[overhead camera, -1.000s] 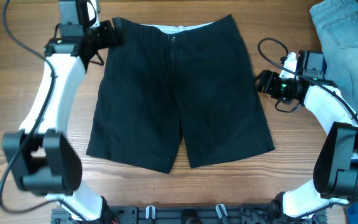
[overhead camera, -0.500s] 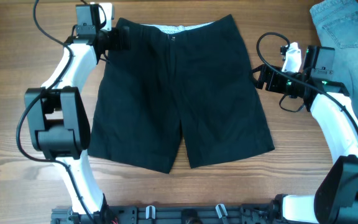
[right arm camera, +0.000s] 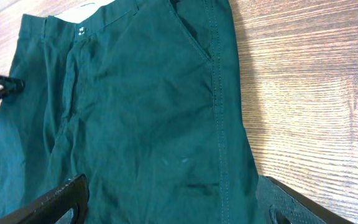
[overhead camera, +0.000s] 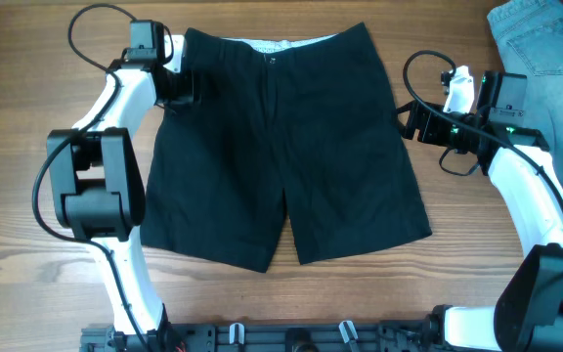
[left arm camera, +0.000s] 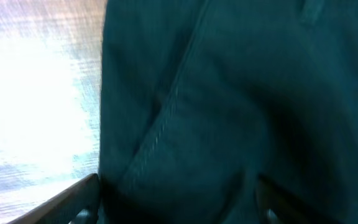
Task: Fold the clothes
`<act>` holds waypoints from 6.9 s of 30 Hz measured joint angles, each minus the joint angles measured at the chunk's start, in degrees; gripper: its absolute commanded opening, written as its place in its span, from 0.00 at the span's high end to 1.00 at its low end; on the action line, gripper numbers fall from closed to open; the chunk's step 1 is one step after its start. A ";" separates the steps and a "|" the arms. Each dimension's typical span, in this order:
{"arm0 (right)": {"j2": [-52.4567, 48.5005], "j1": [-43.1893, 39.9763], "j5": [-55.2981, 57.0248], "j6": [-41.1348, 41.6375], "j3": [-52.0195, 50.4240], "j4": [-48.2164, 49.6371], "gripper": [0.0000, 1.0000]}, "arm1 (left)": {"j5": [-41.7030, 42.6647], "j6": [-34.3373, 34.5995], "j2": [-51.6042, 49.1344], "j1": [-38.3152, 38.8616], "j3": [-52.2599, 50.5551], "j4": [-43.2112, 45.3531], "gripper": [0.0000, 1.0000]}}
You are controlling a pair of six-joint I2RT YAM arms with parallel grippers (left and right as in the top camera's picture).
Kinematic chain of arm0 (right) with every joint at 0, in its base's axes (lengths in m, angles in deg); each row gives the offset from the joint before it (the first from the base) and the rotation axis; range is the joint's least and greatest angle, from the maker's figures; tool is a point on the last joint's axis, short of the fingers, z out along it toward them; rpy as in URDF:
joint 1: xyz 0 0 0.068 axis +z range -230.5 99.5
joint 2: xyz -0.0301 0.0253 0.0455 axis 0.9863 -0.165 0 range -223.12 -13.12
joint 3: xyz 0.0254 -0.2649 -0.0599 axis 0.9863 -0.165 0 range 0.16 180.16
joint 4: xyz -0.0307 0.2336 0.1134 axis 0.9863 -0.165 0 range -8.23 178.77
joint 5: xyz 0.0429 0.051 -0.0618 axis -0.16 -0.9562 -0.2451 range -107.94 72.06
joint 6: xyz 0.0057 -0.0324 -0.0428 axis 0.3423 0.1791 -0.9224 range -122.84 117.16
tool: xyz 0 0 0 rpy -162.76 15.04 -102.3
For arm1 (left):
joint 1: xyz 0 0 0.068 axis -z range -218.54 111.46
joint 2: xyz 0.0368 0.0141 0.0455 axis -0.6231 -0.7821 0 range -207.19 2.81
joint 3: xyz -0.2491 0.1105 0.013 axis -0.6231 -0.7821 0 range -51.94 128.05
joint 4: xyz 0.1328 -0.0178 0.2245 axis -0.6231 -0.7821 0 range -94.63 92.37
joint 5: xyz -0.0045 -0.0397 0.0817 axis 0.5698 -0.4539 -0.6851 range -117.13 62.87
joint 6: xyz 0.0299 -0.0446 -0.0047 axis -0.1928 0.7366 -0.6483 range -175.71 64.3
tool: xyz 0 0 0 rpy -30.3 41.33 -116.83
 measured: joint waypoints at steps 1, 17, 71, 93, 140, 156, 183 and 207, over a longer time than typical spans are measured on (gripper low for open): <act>0.00 0.00 0.00 0.00 0.00 0.02 0.13 | 0.02 -0.07 -0.46 0.00 0.02 -0.59 0.33; 0.00 0.00 -1.95 0.24 0.00 -0.50 0.18 | -0.31 13.51 -1.44 -5.49 2.36 -12.90 0.96; -14.19 23.30 29.59 7.74 0.04 -7.87 0.96 | -3.37 12.72 31.80 1.95 1.95 -27.34 0.00; -34.16 2.67 21.03 4.46 19.98 14.97 0.96 | -4.00 11.21 24.85 1.95 1.95 -25.00 0.00; -22.77 7.39 3.76 1.49 34.58 -25.33 0.03 | -2.56 7.89 3.54 -2.43 1.79 -18.93 0.19; -22.77 7.39 4.13 1.49 34.58 -25.75 0.18 | -8.00 17.20 0.55 -2.71 1.79 -18.51 0.96; -22.77 20.11 19.19 18.10 25.16 -18.27 0.67 | -8.48 24.39 2.62 -22.21 1.70 -40.13 0.48; -32.11 20.57 21.49 20.02 25.09 -12.26 0.30 | -8.28 18.75 27.36 -8.92 1.75 -32.20 0.24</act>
